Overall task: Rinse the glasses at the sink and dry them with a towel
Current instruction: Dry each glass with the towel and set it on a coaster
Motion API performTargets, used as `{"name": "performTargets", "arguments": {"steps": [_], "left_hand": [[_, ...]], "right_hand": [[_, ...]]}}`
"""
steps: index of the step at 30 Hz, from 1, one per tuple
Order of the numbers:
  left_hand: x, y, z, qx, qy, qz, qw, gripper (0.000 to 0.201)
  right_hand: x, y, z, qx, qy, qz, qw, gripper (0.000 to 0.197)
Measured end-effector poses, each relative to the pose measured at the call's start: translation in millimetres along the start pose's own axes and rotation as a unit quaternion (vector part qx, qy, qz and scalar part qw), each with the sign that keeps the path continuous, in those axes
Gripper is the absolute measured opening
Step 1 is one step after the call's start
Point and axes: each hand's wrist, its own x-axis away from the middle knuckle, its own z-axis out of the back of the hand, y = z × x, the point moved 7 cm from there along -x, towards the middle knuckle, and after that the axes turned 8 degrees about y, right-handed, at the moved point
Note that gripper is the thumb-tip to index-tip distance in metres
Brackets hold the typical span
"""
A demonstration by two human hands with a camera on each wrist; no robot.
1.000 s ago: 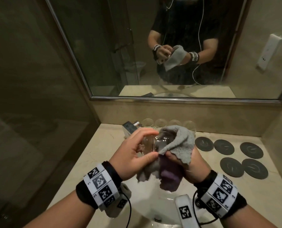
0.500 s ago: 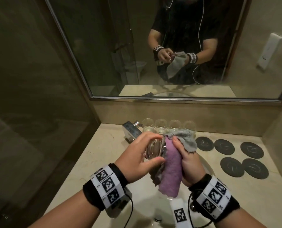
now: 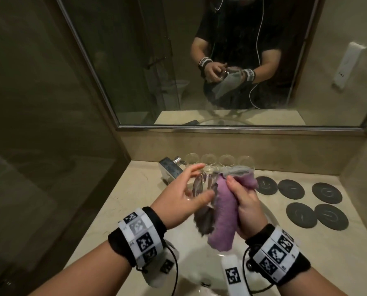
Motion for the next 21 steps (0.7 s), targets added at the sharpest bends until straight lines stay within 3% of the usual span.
{"name": "performTargets", "arguments": {"steps": [1, 3, 5, 6, 8, 9, 11, 13, 15, 17, 19, 20, 21], "left_hand": [[0, -6, -1, 0.076, -0.002, 0.074, 0.994, 0.05], [-1, -10, -1, 0.142, 0.009, 0.122, 0.982, 0.038], [0, -1, 0, 0.076, 0.006, 0.038, 0.996, 0.042], [1, 5, 1, 0.001, 0.001, -0.033, 0.999, 0.048], [4, 12, 0, -0.115, -0.001, -0.134, 0.984, 0.056], [3, 10, 0, -0.113, -0.009, -0.128, 0.985, 0.055], [1, 6, 0, -0.02, -0.018, -0.043, 0.999, 0.048], [0, -3, -3, 0.119, -0.02, 0.085, 0.989, 0.04], [0, -8, -5, 0.138, -0.007, 0.123, 0.983, 0.038], [0, 2, -2, 0.028, -0.003, 0.018, 0.999, 0.044], [4, 14, -1, -0.102, -0.004, -0.126, 0.987, 0.052], [5, 15, -3, -0.121, -0.009, -0.154, 0.981, 0.053], [5, 12, -3, -0.105, -0.016, -0.14, 0.985, 0.052]], "right_hand": [[0, -4, 5, 0.016, 0.018, 0.03, 0.999, 0.024], [0, -3, -1, -0.076, 0.013, -0.049, 0.996, 0.026], [-7, 5, 4, -0.066, 0.015, -0.082, 0.994, 0.057], [-7, 3, 7, -0.013, 0.028, -0.035, 0.999, 0.066], [-3, 13, 2, -0.025, -0.015, -0.1, 0.995, 0.062], [-3, 14, 3, -0.015, -0.011, -0.106, 0.994, 0.057], [-1, 6, 4, 0.017, 0.0, -0.044, 0.999, 0.045], [4, -11, 7, 0.09, 0.03, 0.089, 0.992, 0.024], [4, -13, 9, 0.096, 0.058, 0.099, 0.989, 0.022], [-2, -4, 12, 0.104, 0.054, 0.051, 0.992, 0.044], [-3, 11, 7, 0.018, 0.014, -0.064, 0.998, 0.065], [-2, 15, 4, -0.014, 0.002, -0.105, 0.994, 0.064], [-2, 15, 4, -0.014, 0.005, -0.106, 0.994, 0.059]]}}
